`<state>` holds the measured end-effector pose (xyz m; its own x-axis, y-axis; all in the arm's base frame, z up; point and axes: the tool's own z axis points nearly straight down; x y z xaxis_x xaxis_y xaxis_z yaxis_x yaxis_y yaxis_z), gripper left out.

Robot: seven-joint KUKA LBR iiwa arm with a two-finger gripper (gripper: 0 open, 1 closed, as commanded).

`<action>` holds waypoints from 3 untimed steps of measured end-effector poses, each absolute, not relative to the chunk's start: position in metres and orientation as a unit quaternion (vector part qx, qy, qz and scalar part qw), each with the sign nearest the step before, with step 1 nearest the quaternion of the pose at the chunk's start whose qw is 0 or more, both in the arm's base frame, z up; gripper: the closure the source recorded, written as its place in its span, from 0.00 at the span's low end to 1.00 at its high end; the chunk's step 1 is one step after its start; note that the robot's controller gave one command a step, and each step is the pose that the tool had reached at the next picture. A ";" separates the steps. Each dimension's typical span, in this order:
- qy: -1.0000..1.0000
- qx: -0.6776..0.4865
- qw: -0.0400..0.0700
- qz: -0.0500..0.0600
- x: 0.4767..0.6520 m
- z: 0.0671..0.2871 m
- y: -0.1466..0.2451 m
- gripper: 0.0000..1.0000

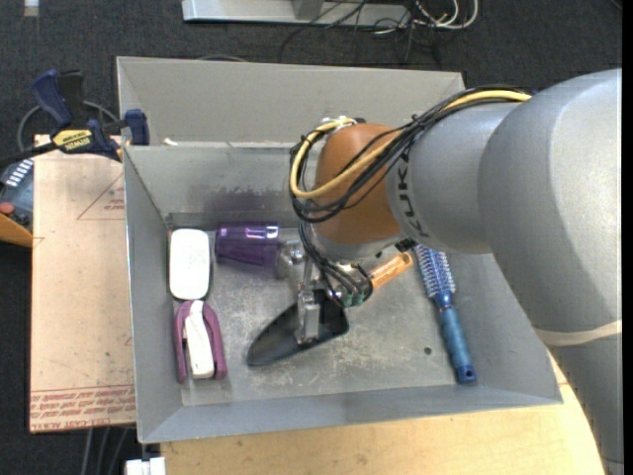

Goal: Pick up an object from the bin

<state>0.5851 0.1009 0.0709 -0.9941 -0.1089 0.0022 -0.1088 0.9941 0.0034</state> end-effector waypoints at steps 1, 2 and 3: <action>-1.000 -0.015 -0.002 -0.001 0.571 0.071 0.035 1.00; -1.000 -0.014 -0.002 -0.001 0.571 0.071 0.035 1.00; -1.000 -0.008 0.002 -0.001 0.549 0.147 0.033 1.00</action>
Offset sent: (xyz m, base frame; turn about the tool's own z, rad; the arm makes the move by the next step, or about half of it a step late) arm 0.0000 0.0000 0.0000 0.0000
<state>0.5495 0.0332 0.1466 -0.9999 0.0167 0.0032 0.0167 0.9999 0.0025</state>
